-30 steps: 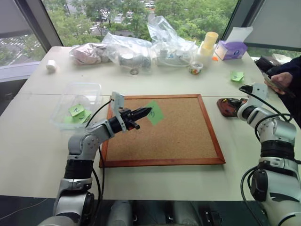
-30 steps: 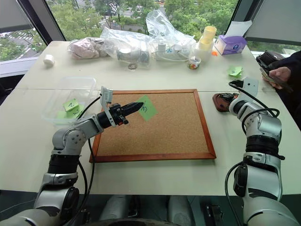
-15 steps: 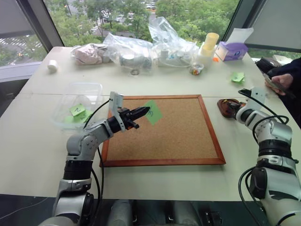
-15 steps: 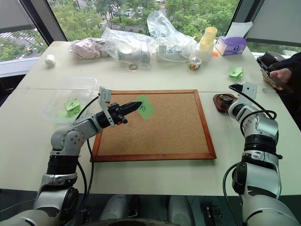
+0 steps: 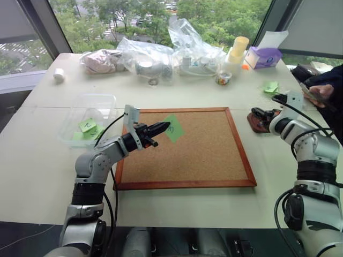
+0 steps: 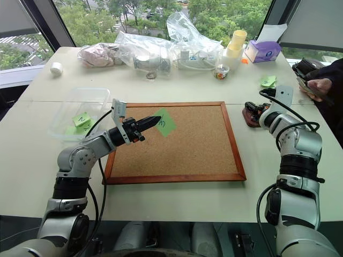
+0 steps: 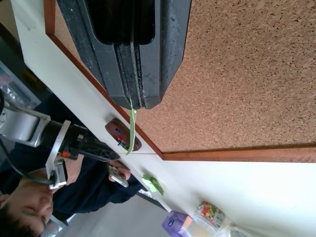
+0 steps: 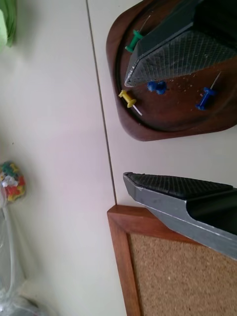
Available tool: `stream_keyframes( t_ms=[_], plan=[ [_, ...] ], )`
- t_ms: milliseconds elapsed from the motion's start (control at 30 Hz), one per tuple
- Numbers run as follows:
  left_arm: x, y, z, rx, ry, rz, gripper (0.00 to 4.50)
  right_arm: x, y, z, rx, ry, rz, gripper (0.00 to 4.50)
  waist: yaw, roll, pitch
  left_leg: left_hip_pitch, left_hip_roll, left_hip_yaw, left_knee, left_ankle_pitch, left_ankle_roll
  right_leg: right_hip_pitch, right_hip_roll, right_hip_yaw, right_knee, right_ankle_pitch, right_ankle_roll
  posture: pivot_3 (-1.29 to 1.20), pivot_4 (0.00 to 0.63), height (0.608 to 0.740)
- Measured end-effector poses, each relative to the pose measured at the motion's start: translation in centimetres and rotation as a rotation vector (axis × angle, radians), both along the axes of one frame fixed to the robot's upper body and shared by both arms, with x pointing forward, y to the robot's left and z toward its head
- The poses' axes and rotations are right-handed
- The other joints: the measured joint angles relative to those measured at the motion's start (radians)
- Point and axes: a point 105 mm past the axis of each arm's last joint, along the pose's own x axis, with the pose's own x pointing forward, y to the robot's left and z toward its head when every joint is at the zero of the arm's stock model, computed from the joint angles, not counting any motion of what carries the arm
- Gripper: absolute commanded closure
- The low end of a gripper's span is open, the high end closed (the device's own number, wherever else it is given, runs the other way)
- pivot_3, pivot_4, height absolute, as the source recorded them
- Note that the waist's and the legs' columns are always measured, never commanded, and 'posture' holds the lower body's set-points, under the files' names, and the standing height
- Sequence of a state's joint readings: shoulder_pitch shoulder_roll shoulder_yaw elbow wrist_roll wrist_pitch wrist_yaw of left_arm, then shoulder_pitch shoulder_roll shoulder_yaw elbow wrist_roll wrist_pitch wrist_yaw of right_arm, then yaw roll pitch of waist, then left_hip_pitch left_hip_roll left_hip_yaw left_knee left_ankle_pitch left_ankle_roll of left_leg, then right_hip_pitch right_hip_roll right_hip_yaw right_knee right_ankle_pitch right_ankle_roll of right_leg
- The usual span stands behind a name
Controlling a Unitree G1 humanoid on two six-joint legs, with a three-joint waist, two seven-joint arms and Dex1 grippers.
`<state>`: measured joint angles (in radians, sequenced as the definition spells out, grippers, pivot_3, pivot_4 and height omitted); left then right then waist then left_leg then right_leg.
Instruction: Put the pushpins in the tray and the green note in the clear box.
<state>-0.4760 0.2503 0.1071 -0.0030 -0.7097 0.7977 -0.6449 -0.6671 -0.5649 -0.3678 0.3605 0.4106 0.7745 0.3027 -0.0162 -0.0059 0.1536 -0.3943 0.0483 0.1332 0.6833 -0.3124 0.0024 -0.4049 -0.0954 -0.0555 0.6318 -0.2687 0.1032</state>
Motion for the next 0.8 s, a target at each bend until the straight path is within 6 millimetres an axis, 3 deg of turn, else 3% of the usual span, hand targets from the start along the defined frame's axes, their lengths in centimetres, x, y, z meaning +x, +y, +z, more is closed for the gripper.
stream_keyframes(
  t_ms=[133,233,300,400,500,667,800],
  plan=[
    [-0.1,0.1,0.3,0.016,-0.017,0.004,4.5,-1.1,3.3,2.9,-0.001,-0.064,0.178,1.7,0.001,0.001,0.0,-0.001,0.0,-0.001,0.0,0.0,0.0,-0.001,0.0,0.0,0.0,0.0,0.0,0.0,0.15,0.74],
    [0.1,0.5,1.9,0.048,-0.085,0.042,4.5,-3.5,9.1,5.2,-0.085,-0.139,0.493,1.7,0.001,0.001,0.001,-0.002,0.001,-0.002,0.0,0.0,0.0,-0.002,0.001,0.0,0.0,0.0,0.0,0.0,0.15,0.74],
    [0.0,0.4,3.7,0.046,-0.147,0.058,4.5,-5.1,12.0,5.3,-0.137,-0.157,0.667,1.7,0.004,0.0,0.001,-0.002,0.0,-0.002,0.0,0.0,0.0,-0.001,0.001,0.0,0.0,0.0,0.0,0.0,0.15,0.74],
    [0.3,1.4,5.9,0.071,-0.228,0.148,4.5,-8.0,15.0,4.0,-0.165,-0.13,0.899,1.7,0.007,0.0,0.001,-0.002,0.0,-0.004,0.0,0.0,0.001,0.0,0.0,0.0,-0.001,0.0,0.0,0.0,0.15,0.74],
    [1.7,4.2,7.4,0.137,-0.275,0.347,4.5,-9.3,16.4,3.3,-0.173,-0.113,1.015,1.7,0.005,-0.002,0.002,-0.002,0.0,-0.004,0.0,0.0,0.001,-0.001,0.0,0.0,-0.001,0.0,0.0,0.0,0.15,0.74],
    [2.8,10.3,8.5,0.224,-0.292,0.675,4.5,-9.4,17.3,3.3,-0.19,-0.125,1.061,1.7,0.003,-0.003,0.003,-0.002,0.001,-0.004,0.0,0.0,0.001,-0.002,0.0,0.0,0.0,0.0,0.0,0.0,0.15,0.74],
    [2.0,15.6,7.5,0.358,-0.26,0.843,4.5,-9.4,17.8,3.3,-0.207,-0.134,1.085,1.7,0.0,-0.003,0.003,-0.002,0.001,-0.003,0.0,-0.001,0.001,-0.003,0.0,0.0,0.0,0.0,0.0,0.0,0.15,0.74]
  ],
)
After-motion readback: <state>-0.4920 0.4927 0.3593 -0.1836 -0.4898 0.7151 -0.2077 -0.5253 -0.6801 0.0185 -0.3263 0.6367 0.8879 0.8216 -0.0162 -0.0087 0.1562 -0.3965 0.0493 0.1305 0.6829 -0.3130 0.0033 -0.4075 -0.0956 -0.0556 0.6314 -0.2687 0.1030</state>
